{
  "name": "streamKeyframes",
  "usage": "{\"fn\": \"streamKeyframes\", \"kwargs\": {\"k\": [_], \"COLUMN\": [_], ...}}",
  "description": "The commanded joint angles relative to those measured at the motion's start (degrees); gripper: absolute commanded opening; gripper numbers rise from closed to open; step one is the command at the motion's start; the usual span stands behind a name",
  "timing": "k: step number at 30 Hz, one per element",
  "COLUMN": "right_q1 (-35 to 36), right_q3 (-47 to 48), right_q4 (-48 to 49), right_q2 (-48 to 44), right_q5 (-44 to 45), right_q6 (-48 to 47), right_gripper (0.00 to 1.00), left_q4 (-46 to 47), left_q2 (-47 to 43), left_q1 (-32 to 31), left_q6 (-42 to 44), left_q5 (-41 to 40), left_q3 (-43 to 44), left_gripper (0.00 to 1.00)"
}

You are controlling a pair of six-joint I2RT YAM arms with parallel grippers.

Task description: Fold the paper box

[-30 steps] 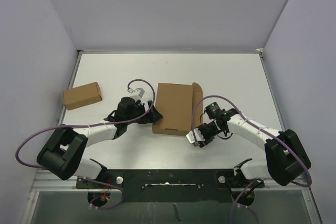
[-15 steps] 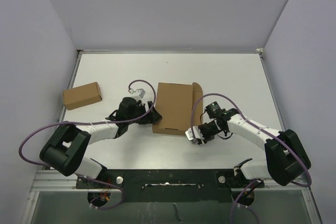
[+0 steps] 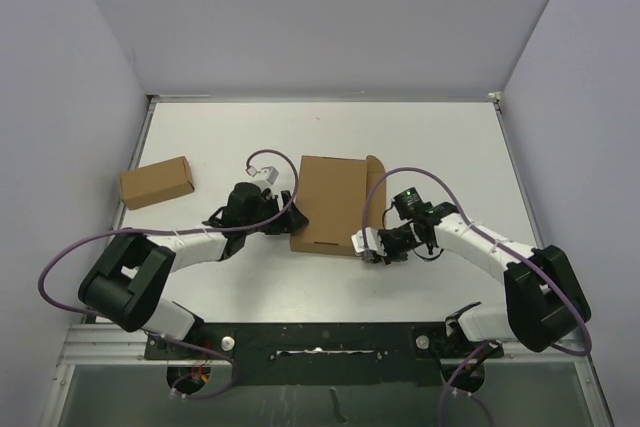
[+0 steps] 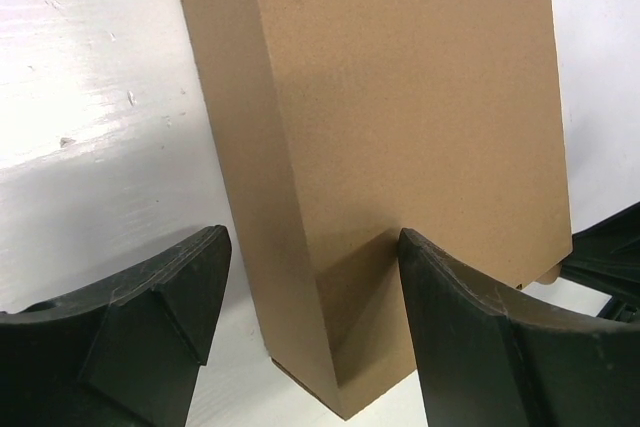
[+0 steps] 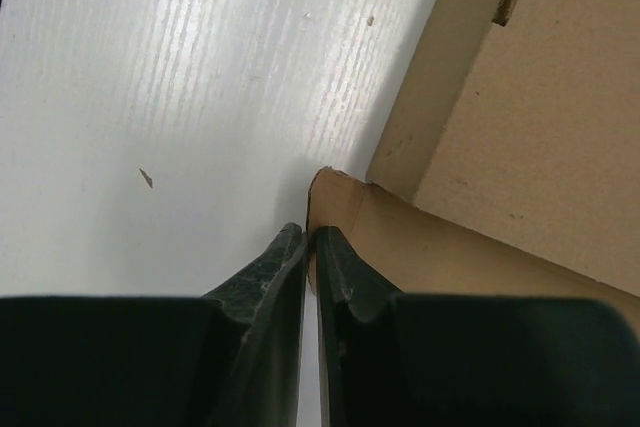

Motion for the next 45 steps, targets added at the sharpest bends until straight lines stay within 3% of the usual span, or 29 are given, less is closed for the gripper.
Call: {"fn": "streamKeyframes", "kwargs": {"k": [1, 19, 45], "right_q1": [-0.88, -2.15, -1.91], "right_q3": [2.54, 5.66, 8.34], "right_q4": [2.93, 4.09, 3.02], "right_q2": [0.94, 4.14, 6.63], "right_q5": [-0.41, 0.8, 2.6], "right_q6": [3.96, 13.78, 18.93], "right_gripper": [0.08, 0.04, 0.03], "left_q4": [-0.31, -1.57, -2.45], "left_q2": [1.91, 2.67, 3.12], "left_q1": [0.19, 0.27, 0.18], "left_q6": [2.37, 3.16, 3.19], "left_q5": [-0.32, 0.17, 0.97], "left_q3": [1.95, 2.87, 3.84], "left_gripper": [0.66, 0.64, 0.63]}}
